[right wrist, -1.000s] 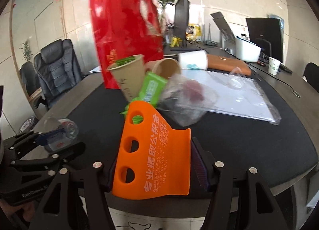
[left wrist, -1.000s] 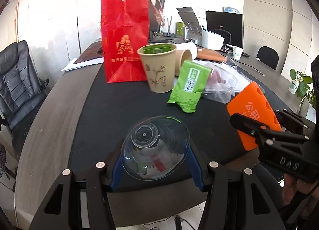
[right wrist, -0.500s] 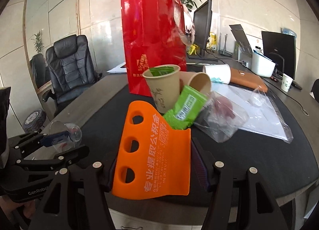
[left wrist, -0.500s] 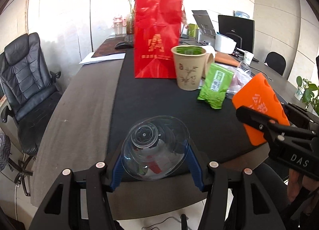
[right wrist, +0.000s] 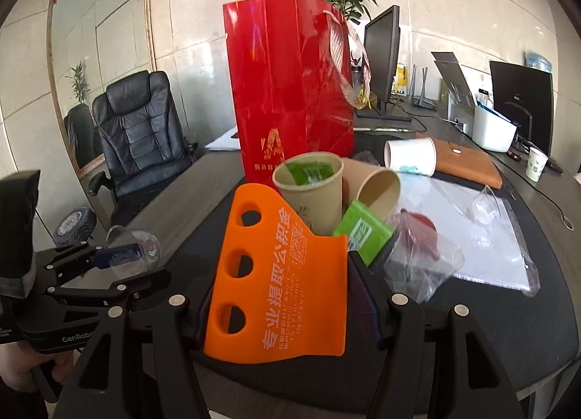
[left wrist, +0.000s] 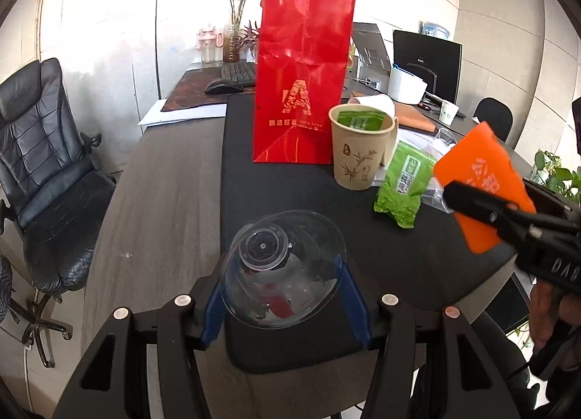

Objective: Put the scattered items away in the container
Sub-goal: 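Carry the clear cup with the left tool while the right tool carries the orange stand toward the red bag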

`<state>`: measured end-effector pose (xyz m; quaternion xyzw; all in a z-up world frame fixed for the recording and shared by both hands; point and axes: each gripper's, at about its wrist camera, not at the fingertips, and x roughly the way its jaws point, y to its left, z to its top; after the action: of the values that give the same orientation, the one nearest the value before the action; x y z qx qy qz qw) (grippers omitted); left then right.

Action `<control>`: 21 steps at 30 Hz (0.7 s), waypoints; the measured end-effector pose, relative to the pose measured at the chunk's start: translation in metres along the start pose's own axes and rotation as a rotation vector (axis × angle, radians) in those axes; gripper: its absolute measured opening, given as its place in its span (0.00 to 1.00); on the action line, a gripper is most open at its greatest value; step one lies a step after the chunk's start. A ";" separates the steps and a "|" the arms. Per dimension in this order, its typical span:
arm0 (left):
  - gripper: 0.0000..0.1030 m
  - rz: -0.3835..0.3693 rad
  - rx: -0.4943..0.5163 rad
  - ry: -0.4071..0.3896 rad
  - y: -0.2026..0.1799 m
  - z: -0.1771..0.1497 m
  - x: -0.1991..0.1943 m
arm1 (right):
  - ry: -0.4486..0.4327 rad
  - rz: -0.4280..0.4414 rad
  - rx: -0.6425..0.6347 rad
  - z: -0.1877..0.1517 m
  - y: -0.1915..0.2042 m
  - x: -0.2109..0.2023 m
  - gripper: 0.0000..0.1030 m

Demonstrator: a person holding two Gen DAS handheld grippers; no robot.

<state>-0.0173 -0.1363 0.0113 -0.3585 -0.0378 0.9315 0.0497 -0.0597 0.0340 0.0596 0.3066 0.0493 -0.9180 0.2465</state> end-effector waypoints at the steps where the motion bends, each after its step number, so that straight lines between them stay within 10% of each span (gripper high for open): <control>1: 0.59 -0.001 -0.001 -0.002 0.002 0.003 0.000 | -0.005 0.002 -0.003 0.005 -0.001 0.000 0.65; 21: 0.59 -0.115 -0.001 -0.033 0.035 0.113 -0.039 | -0.104 0.135 -0.091 0.128 0.009 -0.020 0.65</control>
<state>-0.0670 -0.1792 0.1168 -0.3403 -0.0598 0.9328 0.1022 -0.1107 0.0033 0.1751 0.2494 0.0574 -0.9109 0.3236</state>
